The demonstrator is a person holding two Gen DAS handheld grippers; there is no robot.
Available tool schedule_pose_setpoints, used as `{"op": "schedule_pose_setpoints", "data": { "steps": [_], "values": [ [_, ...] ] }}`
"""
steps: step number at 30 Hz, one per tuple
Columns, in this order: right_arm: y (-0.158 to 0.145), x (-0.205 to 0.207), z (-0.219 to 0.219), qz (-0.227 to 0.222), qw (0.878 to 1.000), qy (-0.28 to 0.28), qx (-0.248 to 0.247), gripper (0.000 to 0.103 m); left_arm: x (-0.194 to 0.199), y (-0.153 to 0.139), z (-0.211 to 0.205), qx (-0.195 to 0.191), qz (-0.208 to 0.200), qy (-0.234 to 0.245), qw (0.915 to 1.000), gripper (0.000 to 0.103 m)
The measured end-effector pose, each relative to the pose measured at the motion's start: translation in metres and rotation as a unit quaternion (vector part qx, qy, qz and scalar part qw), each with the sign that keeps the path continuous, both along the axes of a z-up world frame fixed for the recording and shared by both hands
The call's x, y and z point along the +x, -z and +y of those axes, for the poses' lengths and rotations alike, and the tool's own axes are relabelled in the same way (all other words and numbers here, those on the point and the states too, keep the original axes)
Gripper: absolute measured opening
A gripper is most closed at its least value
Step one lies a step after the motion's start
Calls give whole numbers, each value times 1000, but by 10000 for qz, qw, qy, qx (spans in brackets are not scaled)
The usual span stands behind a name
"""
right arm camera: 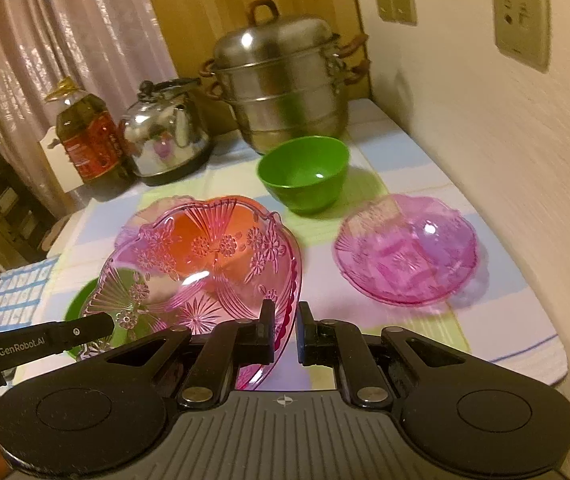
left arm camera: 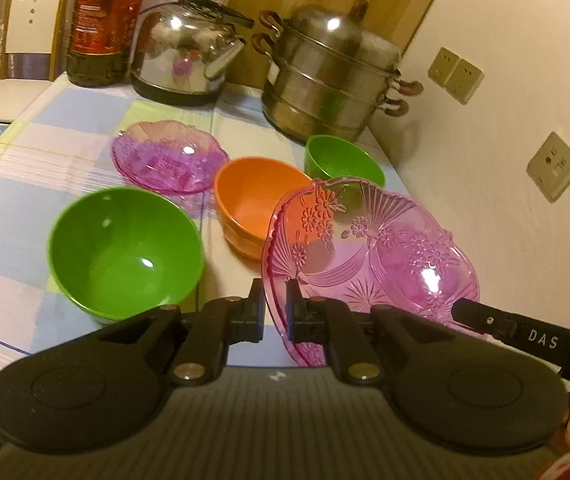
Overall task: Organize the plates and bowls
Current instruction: 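Lift the pink plate with both grippers and carry it toward the steel kettle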
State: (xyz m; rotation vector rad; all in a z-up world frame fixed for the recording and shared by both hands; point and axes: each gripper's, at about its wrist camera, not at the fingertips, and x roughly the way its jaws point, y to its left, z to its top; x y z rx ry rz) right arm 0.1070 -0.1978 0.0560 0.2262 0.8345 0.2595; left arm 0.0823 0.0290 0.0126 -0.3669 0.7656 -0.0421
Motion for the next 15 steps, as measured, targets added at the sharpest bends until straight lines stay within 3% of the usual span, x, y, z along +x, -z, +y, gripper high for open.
{"op": "schedule_pose_setpoints", "data": {
  "steps": [15],
  "values": [
    [-14,30,59,-145,9985,-520,46,10,8,-19,59,11,-149,-505,9986,9]
  ]
}}
